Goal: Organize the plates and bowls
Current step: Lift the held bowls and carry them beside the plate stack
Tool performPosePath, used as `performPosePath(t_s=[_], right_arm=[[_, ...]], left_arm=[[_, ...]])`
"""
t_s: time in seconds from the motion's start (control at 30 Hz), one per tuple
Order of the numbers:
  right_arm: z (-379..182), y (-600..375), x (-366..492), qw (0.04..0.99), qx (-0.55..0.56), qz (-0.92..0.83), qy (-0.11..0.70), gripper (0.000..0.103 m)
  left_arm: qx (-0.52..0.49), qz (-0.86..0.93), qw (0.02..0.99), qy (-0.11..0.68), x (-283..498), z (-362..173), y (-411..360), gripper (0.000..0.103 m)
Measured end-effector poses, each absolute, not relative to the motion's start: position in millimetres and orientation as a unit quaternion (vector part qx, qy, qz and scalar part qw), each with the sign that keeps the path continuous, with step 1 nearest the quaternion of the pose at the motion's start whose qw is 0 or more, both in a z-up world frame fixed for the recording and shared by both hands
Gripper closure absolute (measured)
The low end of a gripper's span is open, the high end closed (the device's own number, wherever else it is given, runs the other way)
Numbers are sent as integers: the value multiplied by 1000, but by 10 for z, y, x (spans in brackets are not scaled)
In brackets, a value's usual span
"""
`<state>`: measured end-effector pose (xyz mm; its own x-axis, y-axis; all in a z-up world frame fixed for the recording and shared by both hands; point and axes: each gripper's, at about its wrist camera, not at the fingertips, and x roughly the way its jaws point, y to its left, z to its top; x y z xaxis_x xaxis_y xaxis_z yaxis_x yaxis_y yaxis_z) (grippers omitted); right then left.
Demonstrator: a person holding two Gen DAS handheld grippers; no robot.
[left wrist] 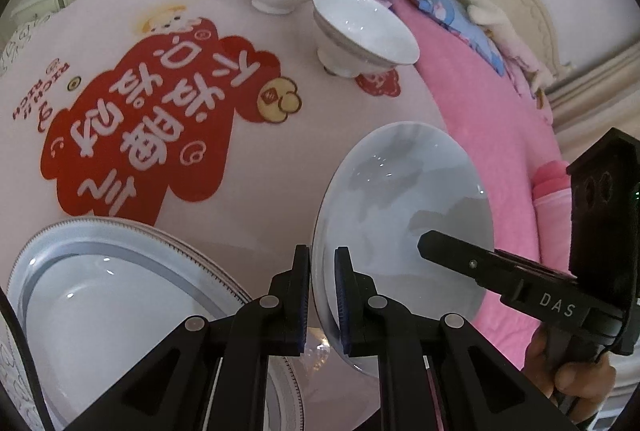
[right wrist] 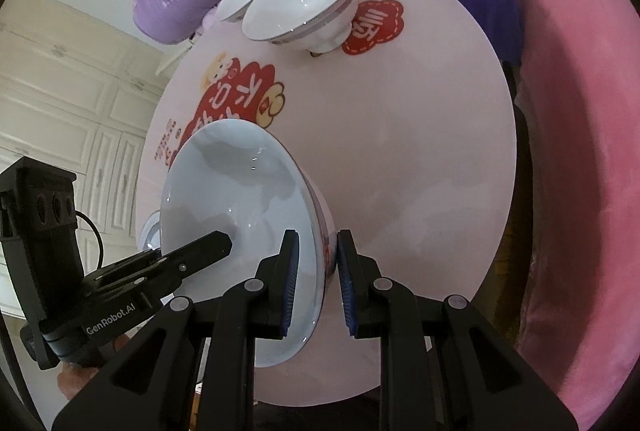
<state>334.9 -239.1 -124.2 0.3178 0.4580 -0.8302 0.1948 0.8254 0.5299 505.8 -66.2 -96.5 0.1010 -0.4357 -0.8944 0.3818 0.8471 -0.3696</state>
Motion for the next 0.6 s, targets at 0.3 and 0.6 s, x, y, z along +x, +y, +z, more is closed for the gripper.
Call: performPosePath(t_s=[0.3, 0.6], right_arm=[[-1339, -2384, 3359, 757, 278, 81, 585, 84], [-1334, -2383, 3365, 755, 274, 84, 590, 84]], left_arm=[[-18, -270, 739, 617, 5079, -1103, -739, 94], [-14, -271, 738, 618, 5085, -1109, -758, 93]])
